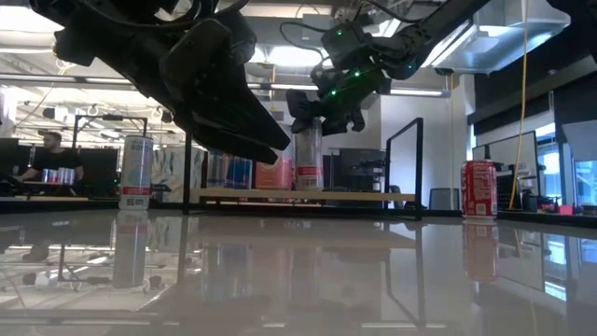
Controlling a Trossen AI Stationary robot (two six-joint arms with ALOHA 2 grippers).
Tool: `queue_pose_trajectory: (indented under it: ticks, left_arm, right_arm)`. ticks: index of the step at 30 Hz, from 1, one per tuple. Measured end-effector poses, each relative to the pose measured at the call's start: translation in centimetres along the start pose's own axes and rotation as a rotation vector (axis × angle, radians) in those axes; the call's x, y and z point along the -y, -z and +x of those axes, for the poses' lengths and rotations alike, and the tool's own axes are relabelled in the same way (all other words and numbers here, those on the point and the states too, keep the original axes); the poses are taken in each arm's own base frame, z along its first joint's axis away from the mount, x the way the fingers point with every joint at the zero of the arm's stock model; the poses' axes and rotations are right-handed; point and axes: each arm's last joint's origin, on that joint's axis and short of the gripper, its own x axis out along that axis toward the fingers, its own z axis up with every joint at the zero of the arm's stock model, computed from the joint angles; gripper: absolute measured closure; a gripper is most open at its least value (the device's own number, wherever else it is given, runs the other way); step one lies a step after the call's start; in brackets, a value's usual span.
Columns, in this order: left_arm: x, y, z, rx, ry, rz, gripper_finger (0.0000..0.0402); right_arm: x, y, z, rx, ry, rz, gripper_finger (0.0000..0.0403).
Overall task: Place canned beverage on shelf
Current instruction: Put the bottom white and pink soda can on the shelf
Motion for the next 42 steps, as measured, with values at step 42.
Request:
queue_pose_trajectory:
  ticks: [42]
  left_arm:
    - [0.1,-0.2,0.0,0.018,0.017,-0.035,0.0066]
  right_arm:
    - [-8.5,5.9,-20.9,-0.133,-0.645,-0.357,0.0157]
